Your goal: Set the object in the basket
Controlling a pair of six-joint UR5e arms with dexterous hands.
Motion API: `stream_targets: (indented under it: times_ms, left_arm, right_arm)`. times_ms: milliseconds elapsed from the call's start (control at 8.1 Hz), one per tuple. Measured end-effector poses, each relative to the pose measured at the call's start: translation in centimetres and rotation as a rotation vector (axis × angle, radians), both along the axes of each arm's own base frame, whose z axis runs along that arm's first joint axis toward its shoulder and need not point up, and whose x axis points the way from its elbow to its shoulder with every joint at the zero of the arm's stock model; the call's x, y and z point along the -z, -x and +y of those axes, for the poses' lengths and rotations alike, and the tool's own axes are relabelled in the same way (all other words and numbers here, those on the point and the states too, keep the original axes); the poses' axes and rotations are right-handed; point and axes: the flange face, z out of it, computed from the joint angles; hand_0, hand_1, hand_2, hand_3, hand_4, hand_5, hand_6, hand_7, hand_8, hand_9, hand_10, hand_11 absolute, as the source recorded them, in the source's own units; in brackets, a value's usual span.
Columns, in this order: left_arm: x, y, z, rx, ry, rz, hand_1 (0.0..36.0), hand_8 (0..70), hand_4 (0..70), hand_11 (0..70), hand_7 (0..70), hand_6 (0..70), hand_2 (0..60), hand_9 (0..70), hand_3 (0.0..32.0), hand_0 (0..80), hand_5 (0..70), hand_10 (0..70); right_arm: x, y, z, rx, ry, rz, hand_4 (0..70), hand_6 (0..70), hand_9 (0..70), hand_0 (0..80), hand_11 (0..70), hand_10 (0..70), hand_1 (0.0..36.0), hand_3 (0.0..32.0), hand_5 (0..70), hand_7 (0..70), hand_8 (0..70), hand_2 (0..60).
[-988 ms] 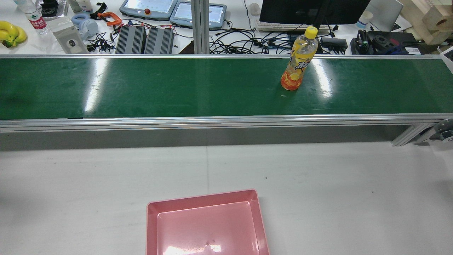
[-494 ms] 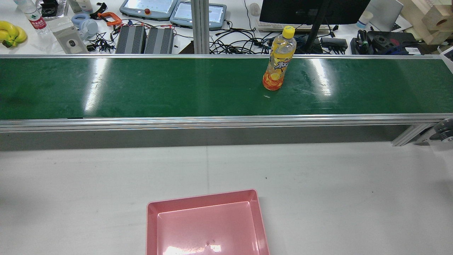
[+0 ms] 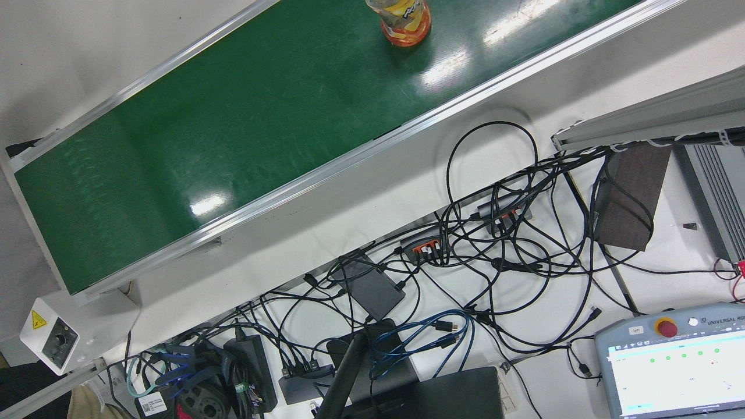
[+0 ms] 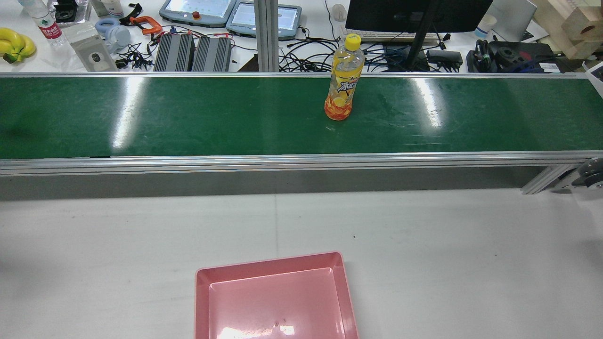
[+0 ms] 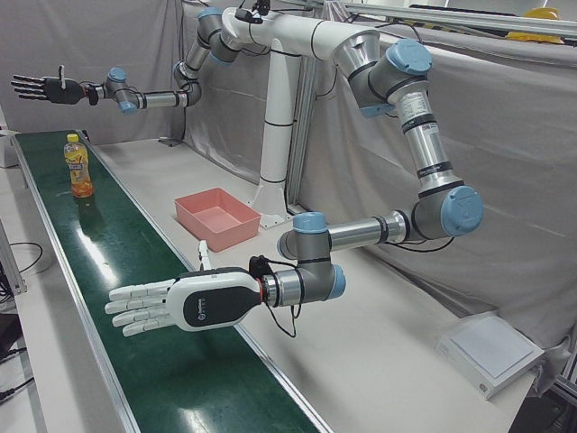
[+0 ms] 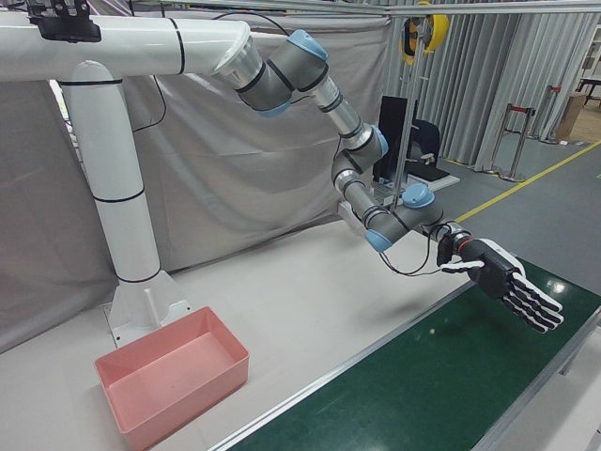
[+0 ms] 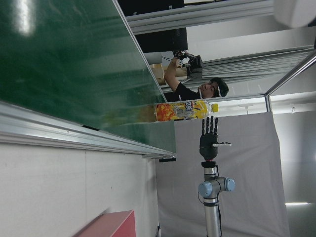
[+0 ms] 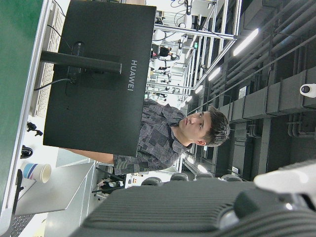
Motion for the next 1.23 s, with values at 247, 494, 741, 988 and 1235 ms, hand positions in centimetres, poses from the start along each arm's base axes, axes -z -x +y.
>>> stream_targets:
  times_ms: [247, 494, 741, 988, 1235]
  left_arm:
    - [0.4, -0.2, -0.4, 0.0, -0.013, -0.003, 9.9, 0.0, 0.0, 0.0, 0.0, 0.0, 0.0, 0.0, 0.0, 58.2, 8.8, 0.0]
    - [0.9, -0.6, -0.9, -0.004, -0.026, 0.001, 9.9, 0.0, 0.0, 0.0, 0.0, 0.0, 0.0, 0.0, 0.0, 58.1, 10.3, 0.0]
    - [1.6, -1.9, -1.7, -0.022, -0.033, 0.003, 9.8, 0.0, 0.0, 0.0, 0.0, 0.0, 0.0, 0.0, 0.0, 58.0, 10.4, 0.0]
    - [2.5, -3.9, -2.8, -0.046, -0.036, 0.0, 9.8, 0.0, 0.0, 0.0, 0.0, 0.0, 0.0, 0.0, 0.0, 57.8, 9.4, 0.0]
    - [2.7, -5.2, -3.0, -0.063, -0.035, -0.006, 9.5, 0.0, 0.0, 0.0, 0.0, 0.0, 0.0, 0.0, 0.0, 57.3, 6.9, 0.0]
  right_arm:
    - [0.0, 0.0, 0.0, 0.0, 0.0, -0.001, 0.0, 0.0, 0.0, 0.0, 0.0, 0.0, 0.0, 0.0, 0.0, 0.0, 0.0, 0.0]
    - [0.0, 0.0, 0.0, 0.0, 0.001, 0.0, 0.0, 0.0, 0.0, 0.0, 0.0, 0.0, 0.0, 0.0, 0.0, 0.0, 0.0, 0.0]
    - [0.0, 0.0, 0.0, 0.0, 0.001, 0.0, 0.0, 0.0, 0.0, 0.0, 0.0, 0.0, 0.0, 0.0, 0.0, 0.0, 0.0, 0.0]
    - [0.0, 0.0, 0.0, 0.0, 0.001, 0.0, 0.0, 0.0, 0.0, 0.0, 0.0, 0.0, 0.0, 0.0, 0.0, 0.0, 0.0, 0.0]
    - [0.0, 0.0, 0.0, 0.0, 0.001, -0.001, 0.0, 0.0, 0.0, 0.0, 0.0, 0.0, 0.0, 0.0, 0.0, 0.0, 0.0, 0.0]
